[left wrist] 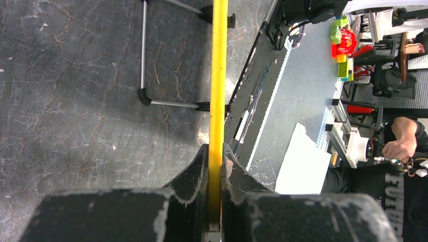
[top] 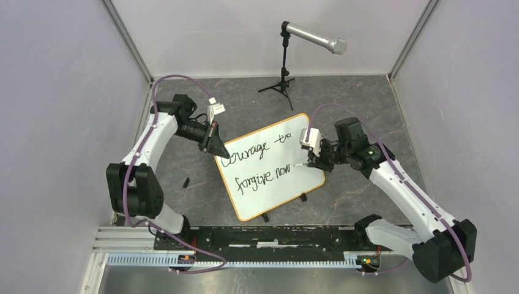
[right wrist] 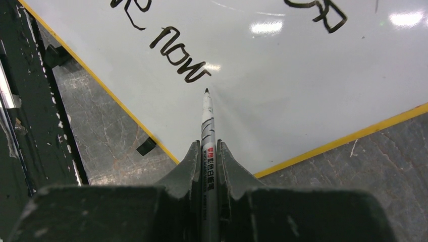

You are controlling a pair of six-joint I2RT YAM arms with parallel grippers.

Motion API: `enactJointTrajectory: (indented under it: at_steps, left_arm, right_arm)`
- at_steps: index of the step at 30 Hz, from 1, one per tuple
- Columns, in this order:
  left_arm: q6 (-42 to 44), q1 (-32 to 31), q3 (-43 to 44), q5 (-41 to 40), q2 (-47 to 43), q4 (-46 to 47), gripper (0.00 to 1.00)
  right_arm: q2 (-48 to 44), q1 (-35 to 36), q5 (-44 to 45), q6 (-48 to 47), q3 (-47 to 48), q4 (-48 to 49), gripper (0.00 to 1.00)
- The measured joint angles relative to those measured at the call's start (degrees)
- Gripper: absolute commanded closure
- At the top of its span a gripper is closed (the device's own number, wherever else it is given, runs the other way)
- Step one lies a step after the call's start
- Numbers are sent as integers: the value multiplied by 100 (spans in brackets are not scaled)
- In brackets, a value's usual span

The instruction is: Write a sentence on the whiteboard

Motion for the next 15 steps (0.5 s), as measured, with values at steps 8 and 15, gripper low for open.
enactJointTrajectory:
  at_steps: [8, 15]
  left_arm:
    - [-2, 0, 11, -4, 0, -17, 97]
    - [-2, 0, 11, -20, 0, -20, 98]
  right_arm:
    - [105, 0, 17, 2, -289, 76, 100]
    - [181, 0, -72, 20, -356, 162, 100]
